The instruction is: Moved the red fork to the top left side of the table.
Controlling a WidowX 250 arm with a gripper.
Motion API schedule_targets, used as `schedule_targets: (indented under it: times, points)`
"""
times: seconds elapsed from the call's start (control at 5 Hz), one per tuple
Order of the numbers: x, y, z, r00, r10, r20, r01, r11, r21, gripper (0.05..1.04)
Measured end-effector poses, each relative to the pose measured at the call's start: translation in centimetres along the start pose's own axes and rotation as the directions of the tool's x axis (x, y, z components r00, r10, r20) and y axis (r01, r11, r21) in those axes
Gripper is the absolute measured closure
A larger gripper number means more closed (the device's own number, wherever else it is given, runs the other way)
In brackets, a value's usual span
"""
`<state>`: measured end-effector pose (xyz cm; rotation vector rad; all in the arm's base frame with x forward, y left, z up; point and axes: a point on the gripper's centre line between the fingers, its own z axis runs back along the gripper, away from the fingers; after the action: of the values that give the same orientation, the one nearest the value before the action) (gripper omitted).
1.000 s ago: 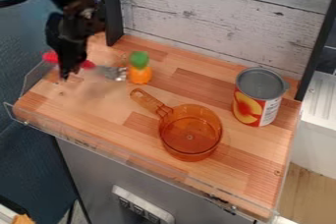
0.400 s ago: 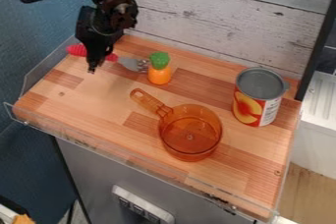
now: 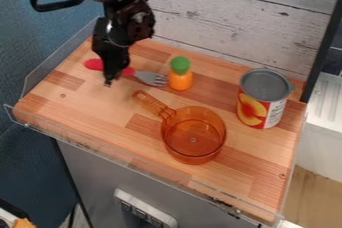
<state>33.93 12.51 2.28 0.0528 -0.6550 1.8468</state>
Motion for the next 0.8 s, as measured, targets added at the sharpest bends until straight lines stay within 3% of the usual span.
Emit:
schedule_targets:
  times: [0.2, 0.4, 0.8]
  points:
    - [-1.4, 0.3, 0.8, 1.0, -0.009, -0.015, 0.01, 1.0, 0.014, 0.72]
    - [-3.2, -0.5, 1.7, 0.999, -0.007, -0.033, 0.007, 1.0, -0.002, 0.72]
    - [-6.3, -0.9, 1.0, 0.999, -0.03, -0.027, 0.03, 0.999, 0.023, 0.72]
